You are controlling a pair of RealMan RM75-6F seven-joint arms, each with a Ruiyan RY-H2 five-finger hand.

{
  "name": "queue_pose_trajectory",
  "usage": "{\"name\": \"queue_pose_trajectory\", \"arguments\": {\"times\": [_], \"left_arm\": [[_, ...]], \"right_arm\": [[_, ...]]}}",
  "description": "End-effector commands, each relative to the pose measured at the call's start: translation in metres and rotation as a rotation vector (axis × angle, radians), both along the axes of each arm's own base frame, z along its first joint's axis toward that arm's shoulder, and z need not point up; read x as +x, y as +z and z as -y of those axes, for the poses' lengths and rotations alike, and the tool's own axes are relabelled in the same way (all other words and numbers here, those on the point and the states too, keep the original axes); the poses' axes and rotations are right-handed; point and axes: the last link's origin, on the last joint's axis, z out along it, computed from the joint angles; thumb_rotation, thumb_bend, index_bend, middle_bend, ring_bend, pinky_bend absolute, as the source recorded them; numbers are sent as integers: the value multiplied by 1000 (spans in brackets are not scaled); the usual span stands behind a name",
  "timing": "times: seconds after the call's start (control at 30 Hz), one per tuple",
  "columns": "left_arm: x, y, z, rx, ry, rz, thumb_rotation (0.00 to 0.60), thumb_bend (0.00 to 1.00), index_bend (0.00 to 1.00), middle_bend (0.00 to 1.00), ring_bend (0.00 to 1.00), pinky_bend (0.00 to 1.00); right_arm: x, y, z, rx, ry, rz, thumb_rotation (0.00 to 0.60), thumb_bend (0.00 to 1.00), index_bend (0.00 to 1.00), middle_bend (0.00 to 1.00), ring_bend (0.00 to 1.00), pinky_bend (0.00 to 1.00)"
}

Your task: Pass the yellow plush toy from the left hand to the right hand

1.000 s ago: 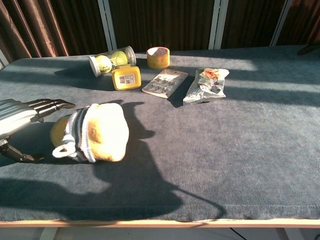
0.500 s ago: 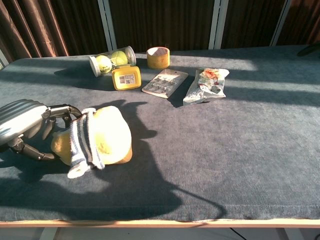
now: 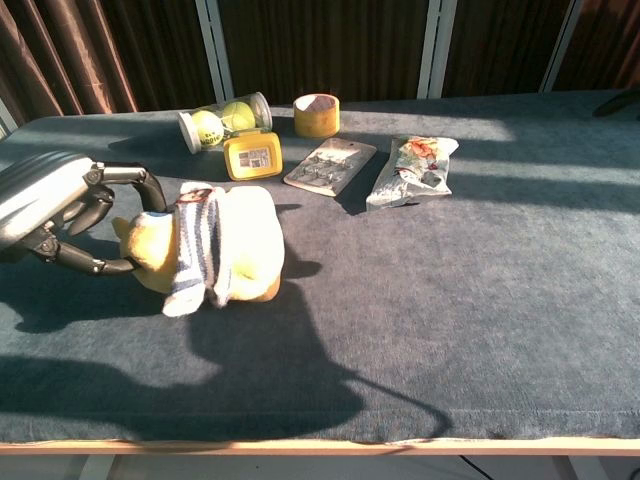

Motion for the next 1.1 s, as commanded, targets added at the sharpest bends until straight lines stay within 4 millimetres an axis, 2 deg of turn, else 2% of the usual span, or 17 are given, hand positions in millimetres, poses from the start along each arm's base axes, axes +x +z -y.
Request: {"name": "queue_pose_trajectory", "arguments": {"times": [0.03, 0.23, 0.37, 0.57, 0.77, 0.9, 1.1], "left_arm": [[10, -3, -10, 15, -14, -19, 600, 306, 723, 924, 862, 968], [32, -11, -13, -9, -36, -3, 600, 307, 723, 924, 862, 967], [46, -20, -11, -28, -51, 2, 600, 306, 723, 925, 862, 967], [71, -35, 5, -120, -69, 79, 600, 306, 723, 925, 862, 967], [96, -54, 15, -123, -97, 92, 600, 306, 723, 926, 862, 967], [102, -68, 8, -60, -101, 45, 600, 305, 723, 927, 862, 967], [98, -80, -1, -19, -70, 37, 600, 305, 723, 927, 862, 967]], "right_arm": [[1, 0, 0, -1, 3, 3, 600, 158, 186, 105, 0, 121], [-1, 5, -4, -8, -9, 0, 600, 158, 186, 105, 0, 121], [1, 14, -16, -28, -15, -7, 600, 159, 186, 105, 0, 121], [3, 27, -24, -56, -45, 11, 600, 159, 186, 105, 0, 121], [2, 32, -19, -61, -60, 41, 600, 159, 186, 104, 0, 121], [1, 32, -20, -48, -57, 43, 600, 158, 186, 104, 0, 121], [0, 38, -29, -33, -86, 11, 600, 159, 194, 103, 0, 122]]}}
